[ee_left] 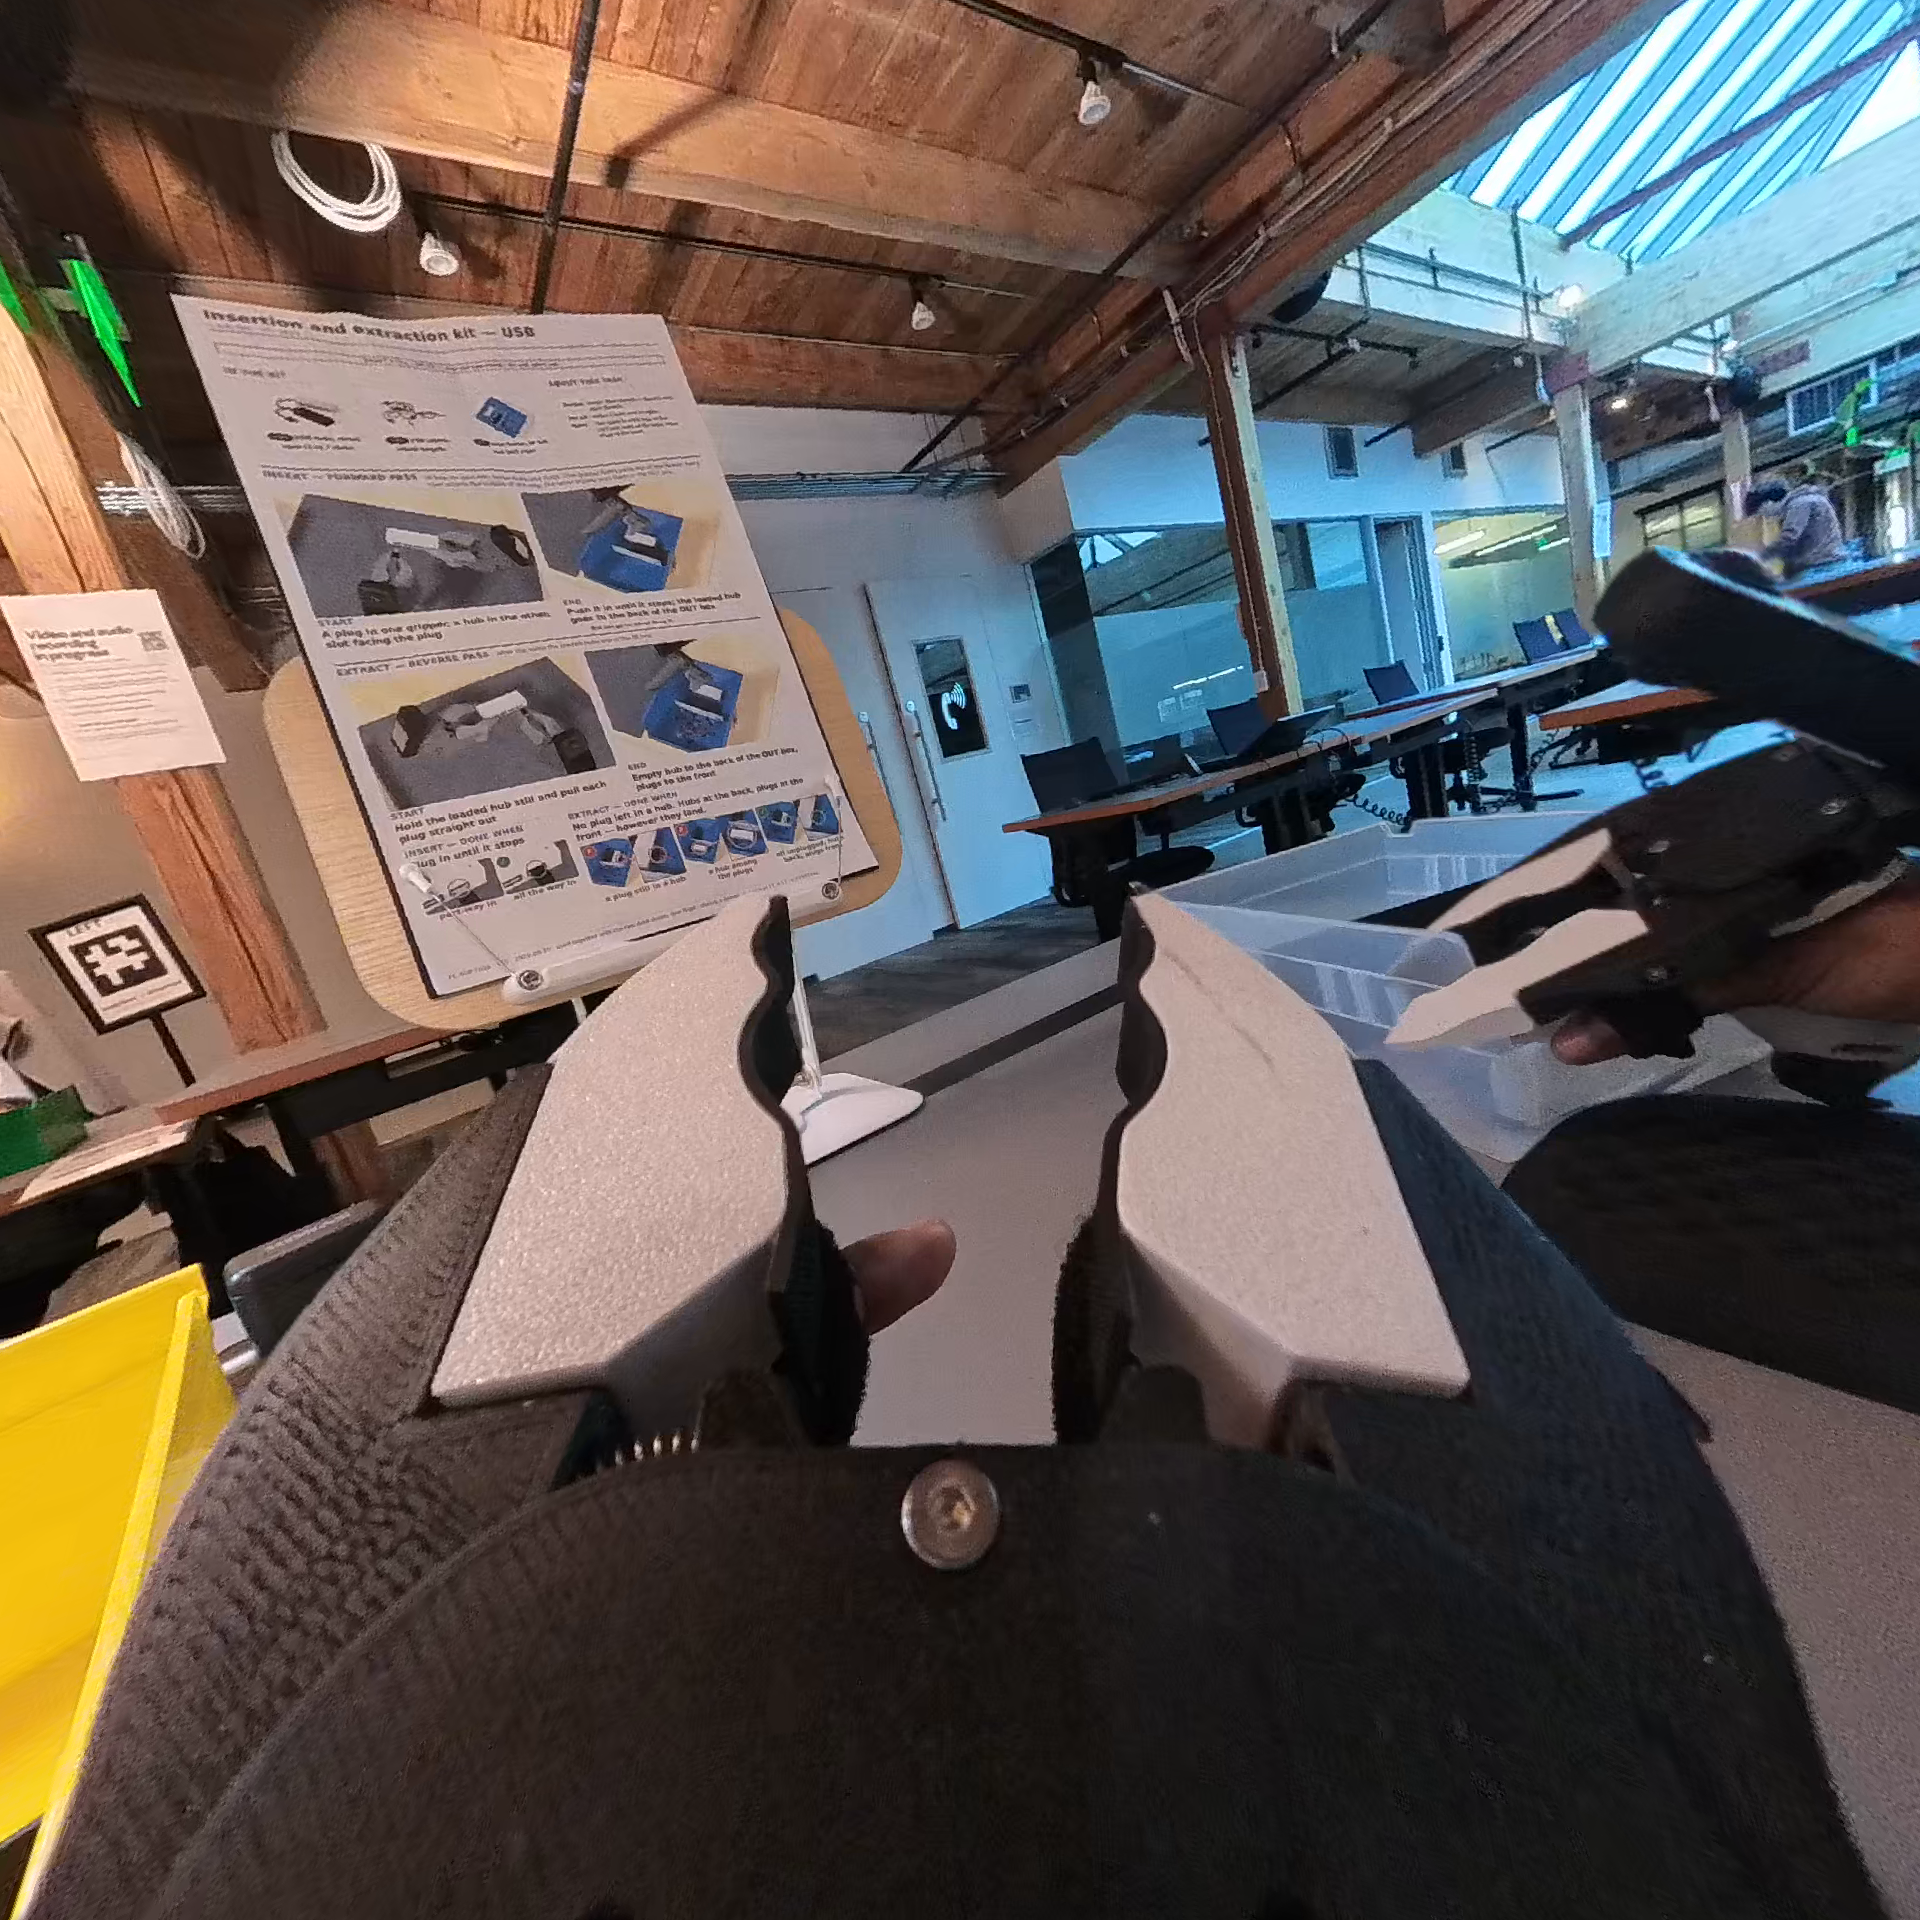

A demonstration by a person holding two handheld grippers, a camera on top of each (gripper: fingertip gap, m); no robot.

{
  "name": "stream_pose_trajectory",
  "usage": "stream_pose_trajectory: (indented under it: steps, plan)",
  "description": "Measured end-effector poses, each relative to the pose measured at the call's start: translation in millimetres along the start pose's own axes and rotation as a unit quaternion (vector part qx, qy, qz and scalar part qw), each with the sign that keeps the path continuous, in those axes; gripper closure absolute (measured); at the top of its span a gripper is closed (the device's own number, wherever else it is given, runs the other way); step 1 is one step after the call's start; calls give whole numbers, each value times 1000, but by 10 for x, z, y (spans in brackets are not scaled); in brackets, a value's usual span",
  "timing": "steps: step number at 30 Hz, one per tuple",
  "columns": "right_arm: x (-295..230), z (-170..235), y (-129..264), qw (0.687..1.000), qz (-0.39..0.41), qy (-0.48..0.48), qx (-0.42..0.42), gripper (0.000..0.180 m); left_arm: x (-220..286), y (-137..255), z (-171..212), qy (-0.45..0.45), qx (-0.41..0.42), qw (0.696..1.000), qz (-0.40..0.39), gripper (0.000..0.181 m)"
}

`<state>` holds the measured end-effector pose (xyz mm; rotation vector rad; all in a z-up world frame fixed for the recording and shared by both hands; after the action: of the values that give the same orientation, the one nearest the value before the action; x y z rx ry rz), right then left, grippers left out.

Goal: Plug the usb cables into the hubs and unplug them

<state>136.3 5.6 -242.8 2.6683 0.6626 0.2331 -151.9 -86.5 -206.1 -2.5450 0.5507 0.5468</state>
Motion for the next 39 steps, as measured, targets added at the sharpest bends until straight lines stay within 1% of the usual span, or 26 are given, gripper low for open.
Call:
stream_pose_trajectory:
  steps: [6, 13, 15, 19, 22, 25, 27, 30, 31, 33, 35, 37, 39]
  plan:
    - [-335, -149, -198, 998, -26, 45, -26, 134, -4, 2, -4, 4, 0, 1000, -1, 120]
    - [-955, -301, -471, 991, -95, 93, -11, 131, -14, 0, -6, 5, 2, 1000, -3, 121]
    - [-1175, -327, -566, 988, -120, 98, 7, 130, -24, 14, -19, 8, 6, 1000, -7, 121]
    - [-1638, -320, -732, 976, -186, 87, 72, 126, -108, 53, -62, -1, 25, 999, -40, 122]
    - [-1948, -307, -767, 958, -230, 149, 88, 113, -282, 154, -153, 15, 37, 996, -75, 123]
    - [-2135, -321, -783, 935, -300, 161, 97, 107, -567, 338, -307, 13, 59, 991, -118, 122]
    - [-2202, -320, -782, 917, -346, 171, 103, 103, -813, 541, -405, -23, 61, 984, -163, 123]
    - [-2244, -313, -755, 896, -389, 181, 113, 96, -1237, 991, -441, -82, 32, 956, -279, 123]
    - [-2245, -329, -719, 890, -400, 173, 136, 98, -1373, 1162, -412, -91, 16, 943, -319, 123]
    - [-2240, -403, -610, 883, -396, 131, 214, 102, -1599, 1479, -305, -72, -26, 925, -372, 123]
    - [-2256, -477, -477, 877, -372, 96, 288, 106, -1753, 1726, -150, -25, -75, 916, -393, 123]
    - [-2328, -512, -368, 881, -335, 85, 323, 110, -1835, 1876, 33, 22, -125, 911, -393, 122]
    - [-2479, -506, -287, 881, -330, 92, 325, 111, -1857, 1924, 232, 49, -179, 909, -373, 121]
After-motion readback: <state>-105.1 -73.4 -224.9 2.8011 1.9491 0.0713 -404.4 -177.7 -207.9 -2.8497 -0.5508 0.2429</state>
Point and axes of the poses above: each gripper's, where its closed fingertips meet, y back along the fingers, z out of its underside, x = y × z across the jaws, the point moved 10 cm from there along y, back along the fingers, and after that the axes turned 14 degrees about -y, right-handed, at the moved point
